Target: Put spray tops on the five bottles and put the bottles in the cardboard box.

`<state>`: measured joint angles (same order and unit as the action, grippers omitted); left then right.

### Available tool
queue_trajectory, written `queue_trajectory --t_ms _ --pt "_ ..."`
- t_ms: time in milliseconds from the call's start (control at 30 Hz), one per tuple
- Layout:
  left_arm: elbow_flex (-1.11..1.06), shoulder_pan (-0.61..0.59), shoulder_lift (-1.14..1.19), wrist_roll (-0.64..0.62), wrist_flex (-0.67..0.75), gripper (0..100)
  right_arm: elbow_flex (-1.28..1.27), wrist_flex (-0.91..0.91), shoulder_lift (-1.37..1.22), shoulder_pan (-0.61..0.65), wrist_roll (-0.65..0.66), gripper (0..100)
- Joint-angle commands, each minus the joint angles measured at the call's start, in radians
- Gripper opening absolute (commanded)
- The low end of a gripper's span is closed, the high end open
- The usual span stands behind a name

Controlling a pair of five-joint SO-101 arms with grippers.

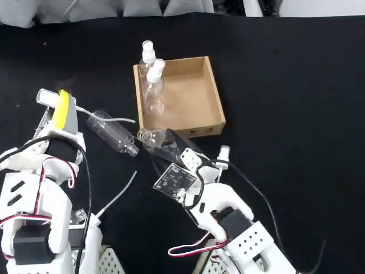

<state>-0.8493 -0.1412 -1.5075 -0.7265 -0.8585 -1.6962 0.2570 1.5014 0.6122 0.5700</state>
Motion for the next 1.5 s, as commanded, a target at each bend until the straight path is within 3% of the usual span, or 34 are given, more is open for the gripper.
queue_trajectory --t_ms 0,333,600,1200,1467 --pt "0.018 0.002 -0.006 0.017 -0.006 3 0.002 -0.029 0.022 0.012 0.011 7.7" --pt "0.048 0.002 -0.138 0.017 -0.061 3 0.002 -0.029 0.022 0.012 0.006 7.7" --pt "0.035 0.102 -0.140 0.026 -0.086 3 0.002 -0.034 0.022 0.015 0.011 7.7" --pt "-0.031 0.142 -0.140 0.068 -0.081 3 0.002 -0.035 0.022 0.017 0.008 7.7" --pt "-0.154 0.168 -0.140 0.114 0.037 3 0.002 -0.035 0.022 0.018 0.005 7.7"
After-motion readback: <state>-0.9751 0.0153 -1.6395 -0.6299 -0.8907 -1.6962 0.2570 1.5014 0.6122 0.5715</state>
